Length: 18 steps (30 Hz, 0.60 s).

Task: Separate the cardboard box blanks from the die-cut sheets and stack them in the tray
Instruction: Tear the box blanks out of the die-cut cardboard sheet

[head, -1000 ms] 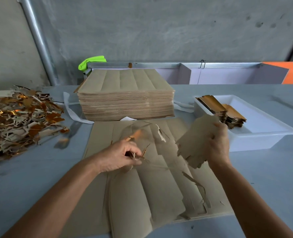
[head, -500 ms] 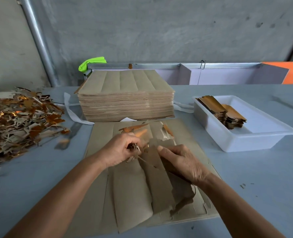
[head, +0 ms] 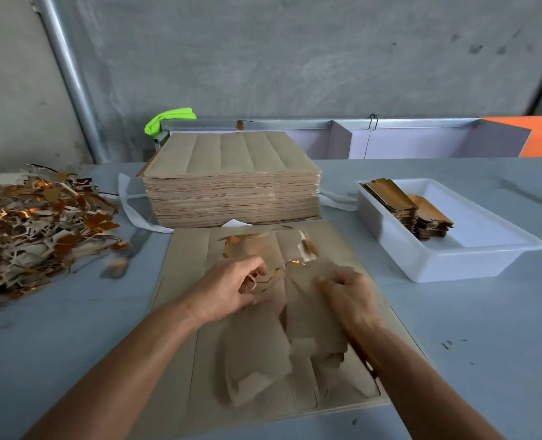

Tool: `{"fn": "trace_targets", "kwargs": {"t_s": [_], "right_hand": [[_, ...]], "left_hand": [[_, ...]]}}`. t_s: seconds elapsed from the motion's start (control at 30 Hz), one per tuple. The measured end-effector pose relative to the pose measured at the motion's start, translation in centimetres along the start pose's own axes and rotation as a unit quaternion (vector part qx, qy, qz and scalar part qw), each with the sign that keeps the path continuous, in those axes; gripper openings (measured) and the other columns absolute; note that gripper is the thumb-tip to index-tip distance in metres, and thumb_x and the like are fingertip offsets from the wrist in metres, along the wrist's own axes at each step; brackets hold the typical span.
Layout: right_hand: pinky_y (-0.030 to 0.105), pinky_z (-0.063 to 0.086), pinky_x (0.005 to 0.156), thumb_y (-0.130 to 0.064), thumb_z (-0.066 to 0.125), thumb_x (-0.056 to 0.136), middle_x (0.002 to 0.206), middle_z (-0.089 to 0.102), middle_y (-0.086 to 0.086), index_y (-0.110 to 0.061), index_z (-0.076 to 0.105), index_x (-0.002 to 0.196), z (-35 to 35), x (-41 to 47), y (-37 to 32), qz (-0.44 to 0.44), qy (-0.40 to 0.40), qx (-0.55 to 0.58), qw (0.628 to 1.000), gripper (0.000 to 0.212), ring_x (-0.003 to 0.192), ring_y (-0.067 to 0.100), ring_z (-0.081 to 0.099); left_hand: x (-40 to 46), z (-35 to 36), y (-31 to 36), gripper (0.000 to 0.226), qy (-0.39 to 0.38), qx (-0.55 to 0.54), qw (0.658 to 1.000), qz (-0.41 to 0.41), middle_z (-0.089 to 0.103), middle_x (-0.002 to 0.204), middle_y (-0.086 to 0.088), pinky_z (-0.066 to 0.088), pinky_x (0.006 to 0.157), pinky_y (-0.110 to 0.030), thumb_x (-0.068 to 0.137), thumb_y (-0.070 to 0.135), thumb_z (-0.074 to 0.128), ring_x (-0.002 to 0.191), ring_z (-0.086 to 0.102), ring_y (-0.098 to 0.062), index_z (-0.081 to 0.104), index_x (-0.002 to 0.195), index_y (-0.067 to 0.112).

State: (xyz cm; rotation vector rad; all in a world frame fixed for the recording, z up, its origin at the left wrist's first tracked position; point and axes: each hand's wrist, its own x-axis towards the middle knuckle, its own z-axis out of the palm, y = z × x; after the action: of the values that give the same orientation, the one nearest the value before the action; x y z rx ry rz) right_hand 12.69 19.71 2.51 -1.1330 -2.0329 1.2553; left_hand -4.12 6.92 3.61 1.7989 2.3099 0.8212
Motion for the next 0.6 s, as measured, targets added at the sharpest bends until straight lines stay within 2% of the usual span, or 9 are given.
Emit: {"fn": "trace_targets", "kwargs": {"t_s": [0.07, 0.17, 0.27, 0.3, 0.37, 0.43, 0.5, 0.57, 0.6], "right_hand": [[0.032, 0.053, 0.063, -0.023, 0.057, 0.092, 0.089, 0.064, 0.008, -0.013, 0.063, 0.082, -0.4, 0.2, 0.9, 0.041, 0.043, 0.058, 0.997, 0.016, 0.082, 0.022, 0.062], [0.046, 0.056, 0.077, -0.024, 0.059, 0.091, 0.092, 0.066, 0.015, -0.006, 0.064, 0.084, -0.7, 0.2, 1.4, 0.069, 0.062, 0.116, 0.989, 0.021, 0.086, 0.031, 0.063], [0.044, 0.056, 0.075, -0.024, 0.058, 0.092, 0.089, 0.066, 0.014, -0.006, 0.063, 0.082, -0.5, 0.2, 1.2, 0.068, 0.085, 0.163, 0.981, 0.021, 0.084, 0.030, 0.064], [0.038, 0.056, 0.070, -0.025, 0.058, 0.092, 0.086, 0.066, 0.011, -0.008, 0.063, 0.080, -0.4, 0.3, 1.1, 0.059, 0.089, 0.156, 0.982, 0.021, 0.081, 0.026, 0.063], [0.020, 0.047, 0.056, -0.025, 0.056, 0.093, 0.076, 0.062, 0.006, -0.010, 0.060, 0.073, -0.1, 0.1, 0.8, 0.010, 0.084, 0.070, 0.994, 0.025, 0.071, 0.018, 0.059], [0.019, 0.039, 0.048, -0.023, 0.056, 0.093, 0.068, 0.058, 0.006, -0.005, 0.058, 0.069, 0.1, -0.2, 0.4, -0.057, 0.072, -0.003, 0.996, 0.030, 0.065, 0.019, 0.055], [0.018, 0.036, 0.044, -0.022, 0.058, 0.093, 0.061, 0.054, 0.004, -0.007, 0.056, 0.066, 0.0, -0.6, -0.1, -0.109, 0.030, -0.006, 0.994, 0.031, 0.056, 0.012, 0.050], [0.015, 0.037, 0.045, -0.020, 0.059, 0.092, 0.063, 0.057, 0.005, -0.008, 0.060, 0.070, -0.5, -0.8, -0.6, -0.159, -0.031, -0.013, 0.987, 0.026, 0.054, 0.004, 0.048], [0.014, 0.038, 0.048, -0.017, 0.059, 0.092, 0.064, 0.057, 0.003, -0.009, 0.060, 0.071, -0.9, -0.9, -0.9, -0.185, -0.055, -0.035, 0.981, 0.023, 0.055, 0.001, 0.047]], "left_hand": [[-0.3, -0.3, -0.6, 0.033, -0.013, 0.024, 1.000, 0.013, 0.051, 0.086, 0.019, 0.038, 0.066, -0.004, 0.072, 0.003, 0.078, 0.076, 0.052, 0.004, 0.060, 0.095, 0.017], [-0.3, -1.0, -0.7, 0.022, -0.009, 0.058, 0.998, 0.032, 0.043, 0.080, 0.021, 0.033, 0.065, -0.001, 0.076, 0.003, 0.075, 0.071, 0.045, 0.009, 0.065, 0.093, 0.011], [0.1, -0.9, -0.2, 0.016, -0.004, 0.064, 0.997, 0.034, 0.048, 0.085, 0.014, 0.037, 0.065, -0.006, 0.086, 0.010, 0.066, 0.072, 0.047, 0.004, 0.069, 0.102, 0.011], [0.2, -0.8, 0.2, 0.021, -0.012, 0.054, 0.998, 0.027, 0.049, 0.089, 0.013, 0.037, 0.067, -0.007, 0.087, 0.021, 0.065, 0.076, 0.048, 0.004, 0.069, 0.107, 0.013], [0.4, -0.5, 0.8, 0.054, -0.027, 0.016, 0.999, -0.011, 0.048, 0.103, 0.017, 0.040, 0.080, -0.015, 0.080, 0.058, 0.061, 0.090, 0.048, 0.005, 0.061, 0.120, 0.021], [0.7, -0.1, 1.5, 0.087, -0.024, -0.001, 0.999, -0.036, 0.043, 0.123, 0.024, 0.040, 0.094, -0.024, 0.065, 0.080, 0.055, 0.109, 0.045, 0.002, 0.047, 0.135, 0.028], [1.3, 0.5, 1.9, 0.086, -0.032, -0.016, 0.998, -0.055, 0.044, 0.130, 0.023, 0.039, 0.098, -0.024, 0.066, 0.067, 0.069, 0.115, 0.045, 0.001, 0.040, 0.139, 0.031], [2.0, 1.0, 1.7, 0.067, -0.053, -0.053, 0.995, -0.067, 0.058, 0.125, 0.013, 0.043, 0.095, -0.023, 0.072, 0.038, 0.079, 0.110, 0.055, -0.005, 0.049, 0.132, 0.030], [2.3, 1.1, 1.5, 0.052, -0.058, -0.054, 0.994, -0.070, 0.065, 0.115, 0.007, 0.046, 0.090, -0.023, 0.075, 0.029, 0.078, 0.104, 0.060, -0.010, 0.057, 0.123, 0.028]]}}
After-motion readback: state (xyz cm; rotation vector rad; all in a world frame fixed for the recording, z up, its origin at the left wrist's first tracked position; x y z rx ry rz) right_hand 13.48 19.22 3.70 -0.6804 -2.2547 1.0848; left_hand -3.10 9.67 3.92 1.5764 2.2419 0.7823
